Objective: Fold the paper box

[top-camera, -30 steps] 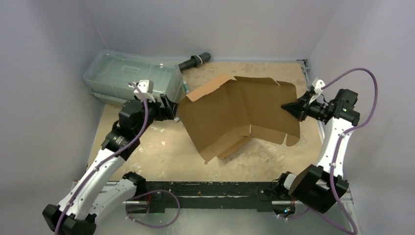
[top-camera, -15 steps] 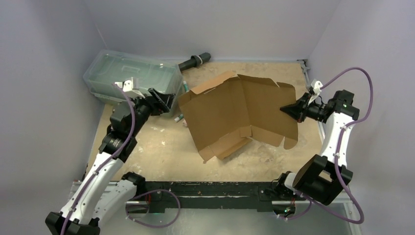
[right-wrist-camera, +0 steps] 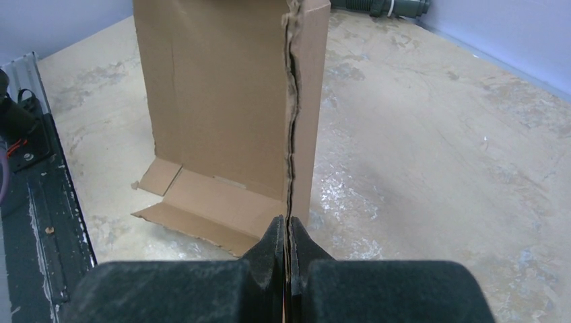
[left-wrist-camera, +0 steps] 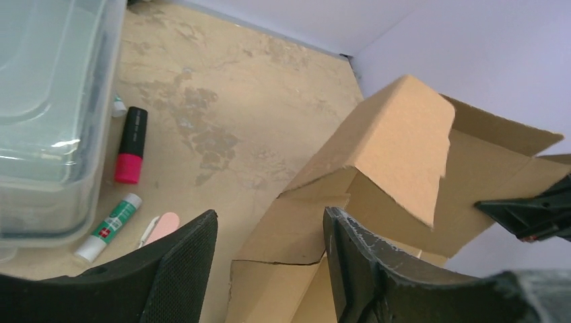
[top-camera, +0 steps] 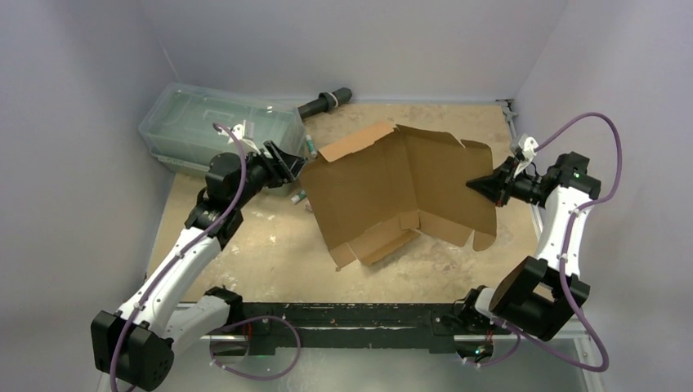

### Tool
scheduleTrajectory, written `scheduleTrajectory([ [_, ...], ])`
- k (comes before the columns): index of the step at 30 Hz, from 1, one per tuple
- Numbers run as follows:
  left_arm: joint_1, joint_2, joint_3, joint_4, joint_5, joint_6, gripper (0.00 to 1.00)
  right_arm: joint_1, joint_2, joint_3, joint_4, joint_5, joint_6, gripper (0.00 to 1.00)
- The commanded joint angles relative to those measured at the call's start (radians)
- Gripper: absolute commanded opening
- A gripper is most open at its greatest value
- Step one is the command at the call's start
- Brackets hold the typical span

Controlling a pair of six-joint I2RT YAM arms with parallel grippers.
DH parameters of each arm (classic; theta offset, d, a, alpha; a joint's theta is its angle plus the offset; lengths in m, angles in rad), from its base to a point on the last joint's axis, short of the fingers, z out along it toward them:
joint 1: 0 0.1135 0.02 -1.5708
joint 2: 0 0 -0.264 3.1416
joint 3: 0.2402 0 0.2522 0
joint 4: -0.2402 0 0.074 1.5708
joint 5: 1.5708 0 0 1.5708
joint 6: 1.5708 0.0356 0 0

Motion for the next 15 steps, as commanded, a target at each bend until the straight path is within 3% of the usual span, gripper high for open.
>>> scheduleTrajectory([
  [1, 0.007, -0.031, -0.006, 0.019, 0.108, 0.018, 0.57, -0.002, 0.011, 0.038, -0.033, -0.021, -0.037, 0.0],
  [15, 0.007, 0.01, -0.02, -0.165, 0.057, 0.168, 0.57, -0.002, 0.029, 0.052, -0.105, -0.031, -0.11, 0.0],
])
